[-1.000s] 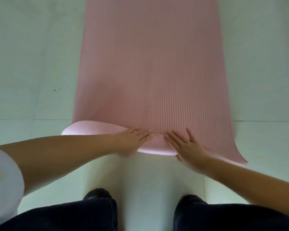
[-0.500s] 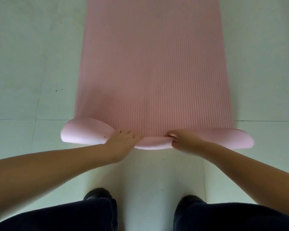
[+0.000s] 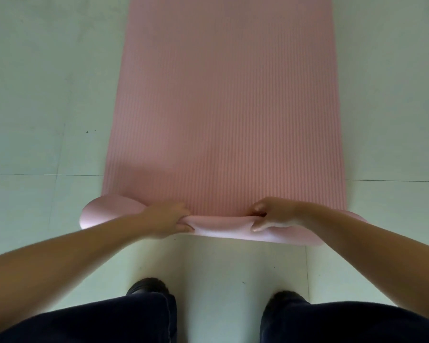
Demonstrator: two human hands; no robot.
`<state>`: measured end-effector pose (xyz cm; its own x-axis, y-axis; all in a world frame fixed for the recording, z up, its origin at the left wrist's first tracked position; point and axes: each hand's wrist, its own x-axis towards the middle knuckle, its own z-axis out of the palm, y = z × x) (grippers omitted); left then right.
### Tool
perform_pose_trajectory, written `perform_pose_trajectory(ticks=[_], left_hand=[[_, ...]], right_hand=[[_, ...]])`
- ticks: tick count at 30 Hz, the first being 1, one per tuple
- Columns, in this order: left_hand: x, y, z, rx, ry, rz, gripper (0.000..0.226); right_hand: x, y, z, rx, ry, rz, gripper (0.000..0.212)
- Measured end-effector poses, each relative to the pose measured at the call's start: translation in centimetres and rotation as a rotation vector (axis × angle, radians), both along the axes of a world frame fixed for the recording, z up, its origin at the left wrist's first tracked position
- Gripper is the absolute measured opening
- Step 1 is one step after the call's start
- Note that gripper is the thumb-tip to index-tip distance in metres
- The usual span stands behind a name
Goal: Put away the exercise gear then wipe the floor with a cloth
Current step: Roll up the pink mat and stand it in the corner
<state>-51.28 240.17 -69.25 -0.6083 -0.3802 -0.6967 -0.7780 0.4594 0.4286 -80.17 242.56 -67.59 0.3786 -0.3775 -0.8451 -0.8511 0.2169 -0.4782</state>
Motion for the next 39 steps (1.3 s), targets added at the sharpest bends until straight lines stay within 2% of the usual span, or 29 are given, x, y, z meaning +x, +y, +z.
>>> perform_pose_trajectory(ticks=[1, 3, 6, 8, 10, 12, 13, 16, 19, 21, 22, 25, 27, 30, 32, 34, 39], left_hand=[[-0.3, -1.0, -0.3, 0.076, 0.006, 0.016, 0.034], [-0.6, -3.0, -0.5, 0.188, 0.008, 0.080, 0.039], [-0.7, -3.8, -0.9, 0.182, -0.024, 0.164, 0.035], [-0.9, -3.1, -0.7, 0.096, -0.032, 0.232, 0.027], [-1.0, -1.8, -0.4, -0.132, -0.054, 0.187, 0.033], [-1.0, -0.7, -0.4, -0.309, -0.032, 0.137, 0.037], [-1.2, -0.5, -0.4, -0.325, -0.034, 0.136, 0.036], [-1.6, -1.4, -0.2, -0.255, -0.061, 0.141, 0.035], [-2.0, -2.8, 0.4, -0.305, -0.105, 0.070, 0.040], [-2.2, -3.2, 0.7, -0.449, -0.105, -0.001, 0.039], [-2.3, -3.2, 0.9, -0.552, -0.060, -0.028, 0.037], [-2.0, -2.7, 1.2, -0.884, 0.148, -0.129, 0.036], [-1.6, -1.5, 1.0, -0.965, 0.247, -0.167, 0.049], [-0.9, 0.5, 0.8, -0.913, 0.136, -0.199, 0.089], [-0.7, 0.5, 1.0, -0.859, 0.014, -0.185, 0.104], [-1.0, -0.6, 1.1, -0.848, 0.005, -0.157, 0.101], [-1.9, -3.1, 1.9, -0.739, 0.114, -0.182, 0.065]], right_hand=[[-0.4, -0.2, -0.1, 0.001, -0.001, -0.076, 0.022], [-0.9, -0.4, -0.5, -0.046, -0.015, -0.203, 0.023], [-0.6, -0.1, -1.0, -0.288, 0.078, -0.113, 0.023], [-0.1, 0.7, -1.0, -0.653, 0.173, -0.014, 0.027], [0.2, 1.8, -0.6, -0.994, 0.138, 0.140, 0.035], [0.7, 3.7, -0.5, -1.161, -0.005, 0.331, 0.041], [1.1, 4.8, -0.6, -1.193, -0.058, 0.400, 0.043], [1.6, 7.2, -0.6, -1.186, -0.049, 0.421, 0.050], [1.0, 7.1, -0.5, -1.079, 0.097, 0.491, 0.076], [1.1, 6.3, -0.3, -0.975, 0.183, 0.521, 0.096], [1.3, 5.8, -0.2, -0.951, 0.221, 0.521, 0.098], [1.6, 4.3, -0.5, -0.988, 0.284, 0.517, 0.085], [1.6, 3.2, -0.4, -1.005, 0.328, 0.504, 0.087], [1.0, 2.3, -0.3, -1.059, 0.335, 0.439, 0.098], [0.5, 2.5, -0.1, -1.069, 0.311, 0.348, 0.103], [0.2, 3.2, -0.1, -1.065, 0.261, 0.265, 0.099], [-0.4, 3.8, 0.1, -0.964, 0.192, 0.183, 0.076]])
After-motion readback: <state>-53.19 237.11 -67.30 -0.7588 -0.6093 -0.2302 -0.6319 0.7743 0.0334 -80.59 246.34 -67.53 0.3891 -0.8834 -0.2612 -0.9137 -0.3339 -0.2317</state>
